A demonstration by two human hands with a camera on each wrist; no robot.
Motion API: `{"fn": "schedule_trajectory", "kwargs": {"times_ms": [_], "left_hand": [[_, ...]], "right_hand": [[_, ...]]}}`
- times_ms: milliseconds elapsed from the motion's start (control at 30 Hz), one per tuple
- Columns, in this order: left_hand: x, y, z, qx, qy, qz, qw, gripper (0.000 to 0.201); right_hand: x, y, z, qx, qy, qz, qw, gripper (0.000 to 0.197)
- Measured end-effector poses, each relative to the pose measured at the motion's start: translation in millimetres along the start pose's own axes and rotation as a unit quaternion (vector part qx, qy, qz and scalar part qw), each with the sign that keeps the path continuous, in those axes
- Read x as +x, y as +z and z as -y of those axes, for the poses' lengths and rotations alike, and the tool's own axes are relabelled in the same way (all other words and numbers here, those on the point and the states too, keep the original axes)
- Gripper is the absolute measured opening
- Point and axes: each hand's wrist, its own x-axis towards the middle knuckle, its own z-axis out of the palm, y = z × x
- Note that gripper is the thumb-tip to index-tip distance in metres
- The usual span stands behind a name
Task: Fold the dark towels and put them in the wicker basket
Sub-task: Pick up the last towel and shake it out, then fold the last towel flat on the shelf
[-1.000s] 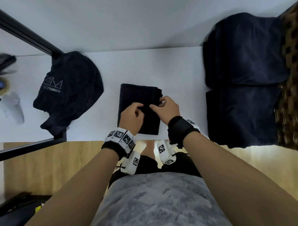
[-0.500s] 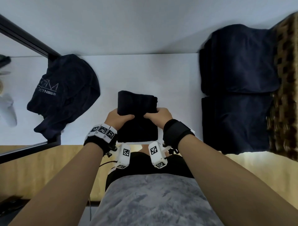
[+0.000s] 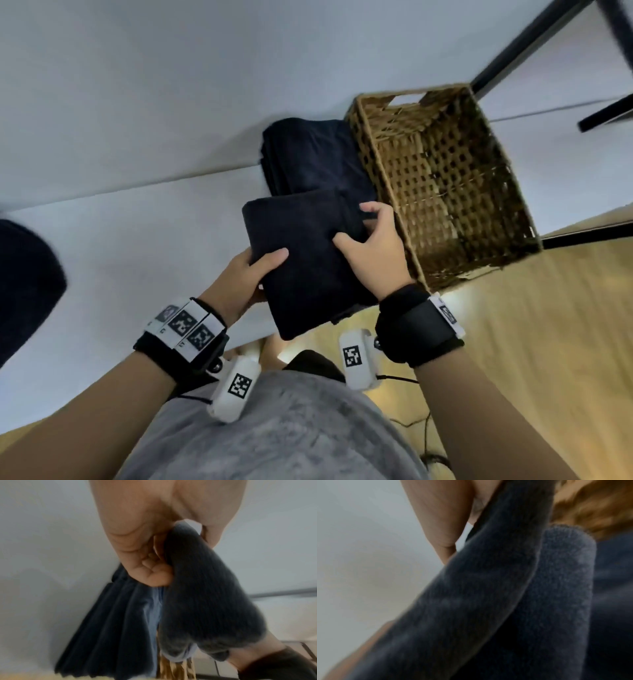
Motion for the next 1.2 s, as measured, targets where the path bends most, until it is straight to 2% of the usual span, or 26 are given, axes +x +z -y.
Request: {"fn": "schedule_trajectory", "kwargs": {"times_ms": [67, 133, 267, 433, 533, 600, 700, 767, 833, 933, 1033, 1133, 1200], "left_hand": [[8, 27, -1, 0.023, -0.005, 0.043, 0.999, 0.044], [18, 50, -2, 0.045, -0.011, 0.055, 0.997, 0.039], [37, 75, -1, 0.106, -0.025, 0.035, 0.993, 0.029], [55, 72, 3, 0.16, -0.056, 0.03, 0.985, 0.025], [63, 69, 6, 0.241, -0.072, -0.011, 0.968, 0.036], [67, 70, 7, 0.304, -0.087, -0.04, 0.948, 0.042], [71, 71, 6, 0.374, -0.109, -0.071, 0.918, 0.048], [71, 70, 5, 0.395, -0.115, -0.085, 0.908, 0.052], [71, 68, 3, 0.401, -0.122, -0.088, 0.904, 0.053], [68, 62, -1, 0.384, -0.135, -0.055, 0.912, 0.051], [58, 47, -12, 0.33, -0.12, -0.025, 0.936, 0.046], [38, 14, -31, 0.272, -0.079, -0.057, 0.957, 0.039], [21, -19, -43, 0.247, -0.057, -0.095, 0.963, 0.034]], "right_hand": [[4, -27, -7, -0.069, -0.048, -0.018, 0.996, 0.053], [9, -41, -15, -0.125, -0.075, -0.022, 0.989, 0.054], [15, -46, -33, -0.177, -0.066, -0.026, 0.982, 0.051], [18, -34, -47, -0.223, -0.051, -0.006, 0.974, 0.054], [13, -21, -51, -0.313, -0.095, -0.041, 0.944, 0.056], [11, -12, -55, -0.334, -0.124, -0.05, 0.933, 0.051], [14, -3, -62, -0.278, -0.054, 0.029, 0.959, 0.057], [19, -3, -68, -0.262, -0.012, 0.072, 0.962, 0.064], [22, -5, -71, -0.255, 0.0, 0.087, 0.963, 0.068], [25, -8, -64, -0.25, 0.019, 0.109, 0.962, 0.069], [22, -9, -44, -0.255, 0.0, 0.075, 0.964, 0.059], [15, 3, -9, -0.225, -0.07, 0.035, 0.971, 0.044], [12, 24, 18, -0.183, -0.112, 0.047, 0.976, 0.038]]}}
